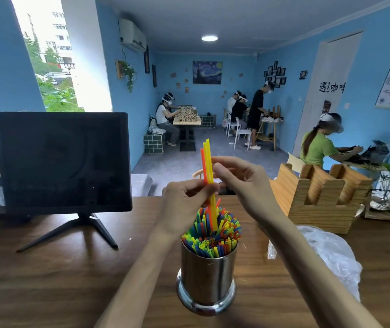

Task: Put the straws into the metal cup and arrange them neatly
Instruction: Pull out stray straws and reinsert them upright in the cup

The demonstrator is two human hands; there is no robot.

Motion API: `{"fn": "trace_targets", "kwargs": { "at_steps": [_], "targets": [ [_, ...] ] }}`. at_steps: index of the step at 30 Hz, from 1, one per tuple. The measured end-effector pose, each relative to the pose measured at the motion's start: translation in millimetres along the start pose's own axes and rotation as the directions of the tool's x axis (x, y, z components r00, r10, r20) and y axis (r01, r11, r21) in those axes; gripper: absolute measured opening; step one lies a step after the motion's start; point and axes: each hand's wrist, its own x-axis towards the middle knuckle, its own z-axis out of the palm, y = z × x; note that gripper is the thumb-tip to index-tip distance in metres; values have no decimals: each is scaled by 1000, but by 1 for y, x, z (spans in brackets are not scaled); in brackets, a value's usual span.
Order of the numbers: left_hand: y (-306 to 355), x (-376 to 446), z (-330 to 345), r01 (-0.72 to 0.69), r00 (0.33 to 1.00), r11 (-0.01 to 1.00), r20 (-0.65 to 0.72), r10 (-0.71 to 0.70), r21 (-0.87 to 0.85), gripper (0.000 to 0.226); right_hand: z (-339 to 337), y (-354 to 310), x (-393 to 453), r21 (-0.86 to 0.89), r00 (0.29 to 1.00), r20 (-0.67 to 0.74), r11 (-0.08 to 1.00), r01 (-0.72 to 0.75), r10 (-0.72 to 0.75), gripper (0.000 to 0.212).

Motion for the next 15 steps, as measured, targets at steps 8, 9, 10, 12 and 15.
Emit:
{"fn": "trace_targets", "kwargs": {
  "at_steps": [8,9,10,12,15],
  "targets": [
    [3,-4,-2,24,1000,1000,1,-24,-5,7,-2,-2,7,-79,999,-26,997,20,-22,5],
    [2,-4,-2,48,998,999,-45,-49,-26,5,-3,-2,7,-26,997,-73,999,22,-24,7],
    [1,-4,-3,78,992,996,-97,-82,-46,4,-3,-3,7,47,994,-108,999,14,-9,7],
    [-2,-3,-4,133,976,989,-164,-143,-70,12,-5,-6,5,156,994,-99,988,-20,36,7],
    [1,-3,-4,163,970,981,-166,-179,-108,15,-7,-6,1,160,994,67,983,-93,83,18]
  ]
}}
